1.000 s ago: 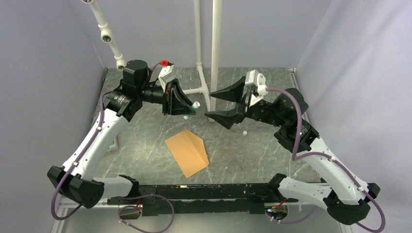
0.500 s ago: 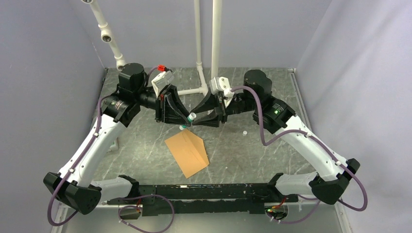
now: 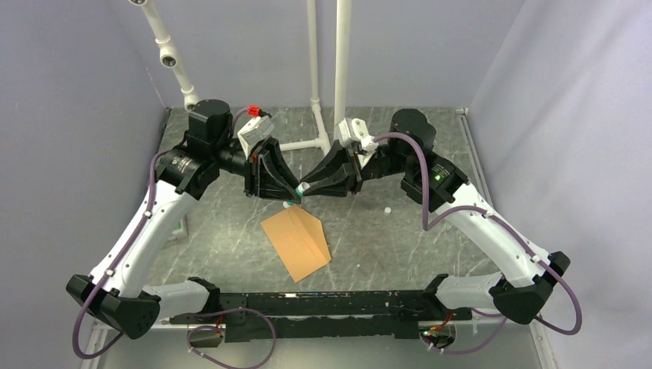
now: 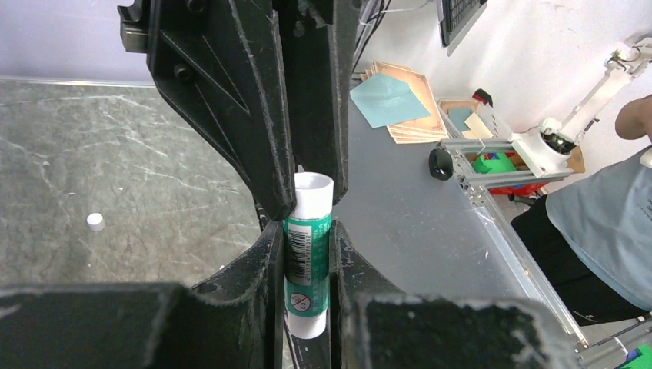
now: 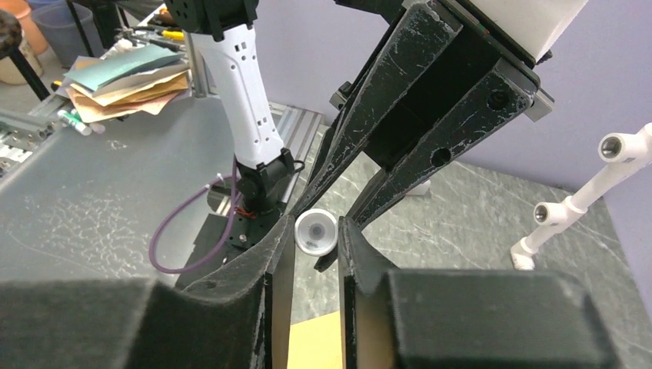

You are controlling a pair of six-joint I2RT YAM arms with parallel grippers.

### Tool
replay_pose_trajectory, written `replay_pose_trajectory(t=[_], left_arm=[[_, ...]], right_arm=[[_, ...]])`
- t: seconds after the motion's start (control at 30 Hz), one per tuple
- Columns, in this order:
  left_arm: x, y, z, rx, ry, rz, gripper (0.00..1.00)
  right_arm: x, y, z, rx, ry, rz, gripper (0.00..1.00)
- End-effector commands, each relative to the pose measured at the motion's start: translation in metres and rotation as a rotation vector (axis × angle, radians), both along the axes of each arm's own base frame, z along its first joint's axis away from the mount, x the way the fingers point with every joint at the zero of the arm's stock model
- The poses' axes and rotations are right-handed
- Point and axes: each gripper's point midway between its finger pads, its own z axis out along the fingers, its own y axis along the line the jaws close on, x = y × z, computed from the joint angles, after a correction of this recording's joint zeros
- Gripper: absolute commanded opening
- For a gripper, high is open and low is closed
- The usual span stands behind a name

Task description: Place the letter into the envelope and seal it

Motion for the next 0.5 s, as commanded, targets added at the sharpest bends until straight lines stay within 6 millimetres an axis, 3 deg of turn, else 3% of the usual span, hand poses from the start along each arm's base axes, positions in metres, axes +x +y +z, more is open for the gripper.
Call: replay_pose_trajectory(t=[0.0, 0.07, 0.23, 0.37, 0.47], left_arm=[[0.007, -0.002, 0.007, -0.013, -0.061, 0.028, 0.02], [0.011, -0.003, 0.007, -0.007, -0.072, 0.058, 0.02], [0.049, -0.005, 0.006, 0.022, -0.148, 0.305, 0.03], [0.093, 0.006, -0.005, 0.055, -0.222, 0.598, 0.02], [0.111, 0.014, -0.013, 0.07, -0.269, 0.71, 0.02]], right_arm=[[-0.017, -0.004, 0.02, 0.047, -0.039, 0.08, 0.14], [-0.014, -0.002, 0.018, 0.042, -0.014, 0.064, 0.0], [0.01, 0.004, 0.024, 0.104, 0.049, -0.104, 0.0], [0.07, 0.005, 0.036, 0.212, 0.239, -0.467, 0.0], [0.116, 0.001, 0.035, 0.278, 0.474, -0.76, 0.0]])
